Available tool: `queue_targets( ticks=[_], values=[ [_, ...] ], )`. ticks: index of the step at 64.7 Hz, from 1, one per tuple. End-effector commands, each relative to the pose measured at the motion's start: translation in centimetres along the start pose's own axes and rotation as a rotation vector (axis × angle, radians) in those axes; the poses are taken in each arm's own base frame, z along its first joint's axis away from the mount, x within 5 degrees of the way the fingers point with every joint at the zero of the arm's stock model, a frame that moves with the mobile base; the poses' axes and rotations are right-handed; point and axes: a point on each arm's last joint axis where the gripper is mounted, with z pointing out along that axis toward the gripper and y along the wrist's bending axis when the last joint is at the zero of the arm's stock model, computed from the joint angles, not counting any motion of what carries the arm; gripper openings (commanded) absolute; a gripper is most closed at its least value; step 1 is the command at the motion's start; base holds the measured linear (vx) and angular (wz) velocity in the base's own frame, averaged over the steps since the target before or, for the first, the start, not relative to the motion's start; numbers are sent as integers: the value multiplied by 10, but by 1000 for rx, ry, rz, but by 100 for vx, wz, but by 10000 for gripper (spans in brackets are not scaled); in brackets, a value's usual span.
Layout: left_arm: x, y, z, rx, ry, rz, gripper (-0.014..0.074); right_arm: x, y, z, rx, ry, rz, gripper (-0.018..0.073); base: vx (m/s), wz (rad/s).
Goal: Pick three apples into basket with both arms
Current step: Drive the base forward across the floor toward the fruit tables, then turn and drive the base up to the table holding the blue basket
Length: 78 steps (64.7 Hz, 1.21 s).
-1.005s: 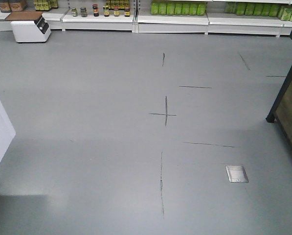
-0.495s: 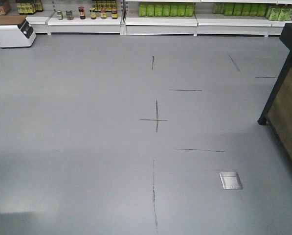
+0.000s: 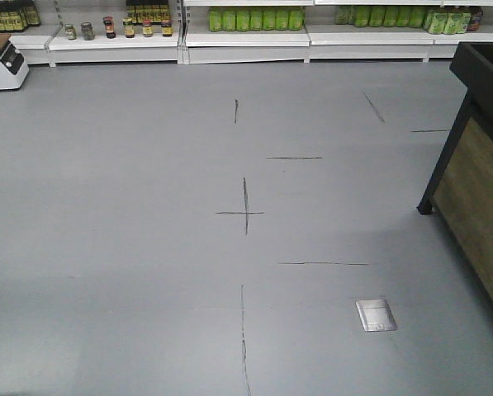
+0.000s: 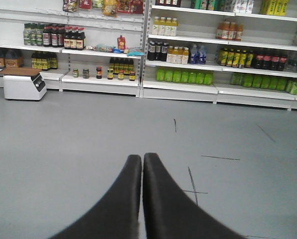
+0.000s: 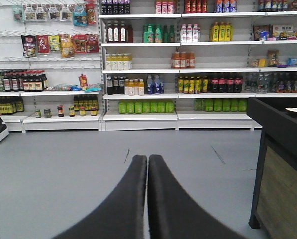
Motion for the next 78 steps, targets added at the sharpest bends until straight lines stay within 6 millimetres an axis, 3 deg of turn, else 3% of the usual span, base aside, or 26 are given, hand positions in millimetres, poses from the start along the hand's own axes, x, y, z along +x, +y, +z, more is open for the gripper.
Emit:
queue_targets(
  ticks=[1, 36, 78],
  values=[
    [0, -1, 0, 14, -71, -13, -8, -2, 0, -1, 1, -69, -8, -5, 16, -13],
    [0, -1, 0, 14, -71, -13, -8, -2, 0, -1, 1, -69, -8, -5, 15, -22],
    [0, -1, 0, 14, -71, -13, -8, -2, 0, -1, 1, -69, -8, -5, 12, -43]
  ],
)
